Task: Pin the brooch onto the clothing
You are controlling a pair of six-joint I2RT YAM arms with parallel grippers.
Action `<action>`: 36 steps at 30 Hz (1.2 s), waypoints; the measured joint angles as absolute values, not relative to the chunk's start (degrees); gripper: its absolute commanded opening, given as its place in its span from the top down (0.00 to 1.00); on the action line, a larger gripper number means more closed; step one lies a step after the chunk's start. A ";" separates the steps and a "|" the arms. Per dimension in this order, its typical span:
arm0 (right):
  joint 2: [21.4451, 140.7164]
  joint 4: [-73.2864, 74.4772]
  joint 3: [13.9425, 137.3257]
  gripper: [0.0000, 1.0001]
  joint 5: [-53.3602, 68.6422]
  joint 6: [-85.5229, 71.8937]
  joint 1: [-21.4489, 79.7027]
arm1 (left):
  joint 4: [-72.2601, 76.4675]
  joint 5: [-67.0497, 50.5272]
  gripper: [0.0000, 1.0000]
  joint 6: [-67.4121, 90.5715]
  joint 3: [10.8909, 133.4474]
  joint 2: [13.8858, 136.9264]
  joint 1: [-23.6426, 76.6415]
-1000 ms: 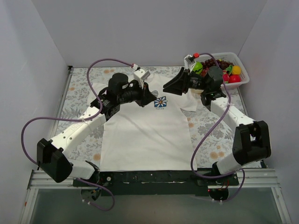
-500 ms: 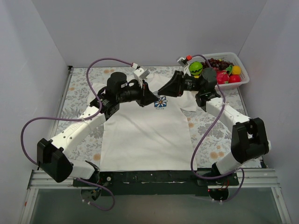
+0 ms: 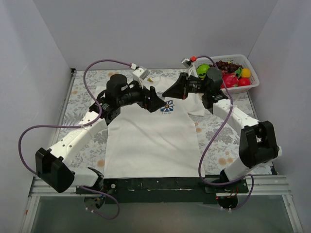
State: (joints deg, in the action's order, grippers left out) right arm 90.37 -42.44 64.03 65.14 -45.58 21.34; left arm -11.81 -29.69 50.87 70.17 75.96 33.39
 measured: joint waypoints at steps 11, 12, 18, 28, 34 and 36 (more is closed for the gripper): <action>80.77 -16.08 68.77 0.99 41.39 -29.80 20.58 | -7.70 -31.00 0.02 56.49 69.67 71.05 24.27; 79.22 -17.23 67.72 0.99 40.18 -30.11 20.58 | -6.59 -31.94 0.02 57.39 69.19 71.09 23.92; 75.70 -30.52 58.83 0.99 39.20 -36.49 20.60 | 4.71 -40.49 0.07 65.23 64.25 72.10 20.95; 78.30 -53.25 51.31 0.99 41.54 -49.34 20.60 | 21.54 -49.23 0.25 76.38 63.13 76.86 19.99; 78.30 -60.45 50.76 0.99 41.89 -51.94 20.60 | 27.81 -50.61 0.34 80.42 62.59 79.92 19.99; 78.30 -62.43 50.59 0.99 41.98 -52.64 20.60 | 30.09 -50.96 0.36 82.13 62.59 81.14 19.99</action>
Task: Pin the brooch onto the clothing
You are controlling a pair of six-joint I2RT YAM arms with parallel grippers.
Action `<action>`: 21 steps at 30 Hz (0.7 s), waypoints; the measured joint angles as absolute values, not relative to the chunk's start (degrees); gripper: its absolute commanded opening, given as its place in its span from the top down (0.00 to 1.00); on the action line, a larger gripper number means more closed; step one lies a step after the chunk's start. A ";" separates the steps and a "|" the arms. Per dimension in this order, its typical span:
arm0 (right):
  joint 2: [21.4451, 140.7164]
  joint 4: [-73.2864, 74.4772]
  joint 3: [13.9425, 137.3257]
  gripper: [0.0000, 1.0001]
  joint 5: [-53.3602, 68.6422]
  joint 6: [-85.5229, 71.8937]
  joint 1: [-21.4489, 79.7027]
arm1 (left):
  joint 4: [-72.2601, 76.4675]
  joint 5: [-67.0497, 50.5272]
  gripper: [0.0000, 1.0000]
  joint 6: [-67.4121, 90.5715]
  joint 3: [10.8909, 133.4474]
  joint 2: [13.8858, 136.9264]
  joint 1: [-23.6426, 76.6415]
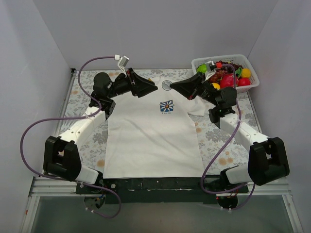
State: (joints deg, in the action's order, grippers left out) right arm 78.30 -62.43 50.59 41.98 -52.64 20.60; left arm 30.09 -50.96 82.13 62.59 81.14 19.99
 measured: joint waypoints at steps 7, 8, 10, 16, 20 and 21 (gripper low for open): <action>79.13 -66.30 49.91 0.99 42.06 -53.87 20.75 | 33.45 -51.48 0.39 84.18 62.61 84.25 21.41; 79.46 -66.65 49.91 0.99 42.09 -54.02 20.78 | 33.52 -51.46 0.41 84.25 62.61 84.36 21.63; 80.62 -67.75 49.91 0.99 42.19 -54.65 20.93 | 33.93 -51.44 0.42 84.47 62.61 84.44 21.98; 84.20 -70.35 50.09 0.99 42.39 -57.49 21.58 | 34.96 -51.20 0.54 84.53 62.63 84.47 22.81; 85.25 -71.77 50.09 0.99 42.41 -59.24 21.85 | 35.09 -51.00 0.64 84.55 62.76 84.66 23.11; 85.25 -72.03 50.09 0.99 42.41 -59.61 21.89 | 35.16 -50.98 0.66 84.58 62.78 84.73 23.16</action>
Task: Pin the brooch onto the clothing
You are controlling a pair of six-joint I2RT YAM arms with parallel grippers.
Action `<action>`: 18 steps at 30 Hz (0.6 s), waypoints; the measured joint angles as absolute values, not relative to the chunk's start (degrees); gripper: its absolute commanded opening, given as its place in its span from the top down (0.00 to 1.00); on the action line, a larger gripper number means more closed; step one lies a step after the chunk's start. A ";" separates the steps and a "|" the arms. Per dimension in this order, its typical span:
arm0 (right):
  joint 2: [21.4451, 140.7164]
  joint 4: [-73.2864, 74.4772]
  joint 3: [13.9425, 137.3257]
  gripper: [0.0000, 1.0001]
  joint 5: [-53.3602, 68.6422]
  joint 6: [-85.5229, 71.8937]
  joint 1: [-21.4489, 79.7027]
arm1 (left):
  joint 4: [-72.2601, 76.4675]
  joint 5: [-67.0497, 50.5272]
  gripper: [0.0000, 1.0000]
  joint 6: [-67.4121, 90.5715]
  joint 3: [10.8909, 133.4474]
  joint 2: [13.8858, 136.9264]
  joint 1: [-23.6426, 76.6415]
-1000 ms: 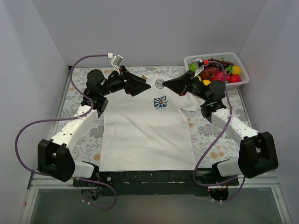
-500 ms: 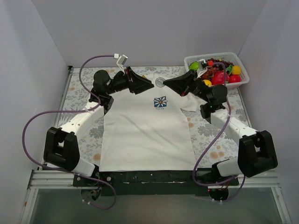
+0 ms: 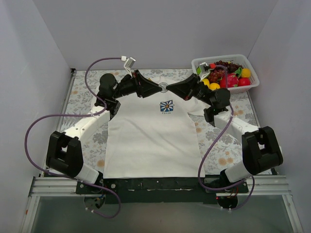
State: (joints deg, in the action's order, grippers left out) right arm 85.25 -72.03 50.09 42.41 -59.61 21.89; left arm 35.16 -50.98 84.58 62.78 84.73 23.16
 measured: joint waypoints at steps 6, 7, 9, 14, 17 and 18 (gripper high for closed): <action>85.25 -73.54 50.13 0.99 42.41 -60.49 21.89 | 34.70 -50.46 0.69 84.27 63.09 85.10 23.64; 85.25 -73.58 50.13 0.99 42.41 -60.51 21.89 | 34.59 -50.37 0.69 84.18 63.26 85.10 23.73; 85.25 -73.65 50.13 0.99 42.39 -60.71 21.89 | 34.52 -50.17 0.78 83.99 63.55 85.10 23.81; 85.23 -73.45 50.13 0.94 42.09 -61.10 21.89 | 34.39 -50.17 1.00 83.77 63.92 85.10 24.16; 85.21 -73.56 50.30 0.73 42.17 -61.17 21.71 | 32.84 -50.19 1.00 82.81 65.10 85.10 24.32; 85.21 -73.17 50.70 0.67 42.37 -60.80 21.74 | 31.11 -50.28 1.00 82.11 66.02 85.10 24.36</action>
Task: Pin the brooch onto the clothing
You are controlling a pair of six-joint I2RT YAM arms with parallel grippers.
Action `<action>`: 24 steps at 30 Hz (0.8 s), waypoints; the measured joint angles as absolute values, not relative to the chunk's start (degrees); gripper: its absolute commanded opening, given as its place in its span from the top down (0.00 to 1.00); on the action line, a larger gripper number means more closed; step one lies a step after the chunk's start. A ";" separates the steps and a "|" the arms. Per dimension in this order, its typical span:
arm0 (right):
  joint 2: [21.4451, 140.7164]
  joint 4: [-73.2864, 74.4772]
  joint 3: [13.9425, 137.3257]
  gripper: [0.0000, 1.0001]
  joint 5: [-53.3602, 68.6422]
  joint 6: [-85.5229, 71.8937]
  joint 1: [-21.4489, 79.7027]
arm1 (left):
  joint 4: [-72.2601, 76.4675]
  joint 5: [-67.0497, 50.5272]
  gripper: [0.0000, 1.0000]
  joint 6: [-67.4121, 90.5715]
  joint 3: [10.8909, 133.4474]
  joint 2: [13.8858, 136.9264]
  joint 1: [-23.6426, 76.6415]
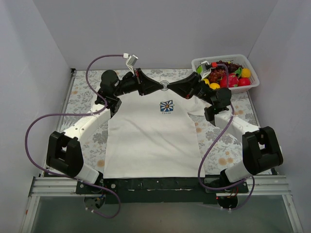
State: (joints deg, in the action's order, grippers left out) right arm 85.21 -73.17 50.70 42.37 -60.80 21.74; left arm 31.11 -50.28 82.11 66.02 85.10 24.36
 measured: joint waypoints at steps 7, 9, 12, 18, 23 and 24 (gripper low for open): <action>85.10 -69.10 53.52 0.69 45.30 -57.47 21.80 | 20.78 -51.22 1.00 74.98 70.83 85.08 24.36; 85.10 -67.48 54.06 0.69 46.33 -56.58 21.82 | 18.61 -51.77 1.00 73.36 71.35 85.08 24.38; 85.12 -65.82 54.68 0.69 48.03 -56.01 21.82 | 16.19 -52.86 1.00 71.59 71.46 85.01 24.38; 85.12 -65.25 54.72 0.99 49.50 -55.46 21.82 | 13.85 -54.85 1.00 70.00 71.50 84.84 24.40; 85.17 -64.88 54.87 0.99 49.91 -56.03 21.82 | 13.67 -56.16 0.75 69.34 71.50 84.62 24.36; 85.17 -64.90 54.87 0.99 49.89 -56.07 21.82 | 13.63 -56.14 0.42 69.06 71.50 84.62 24.38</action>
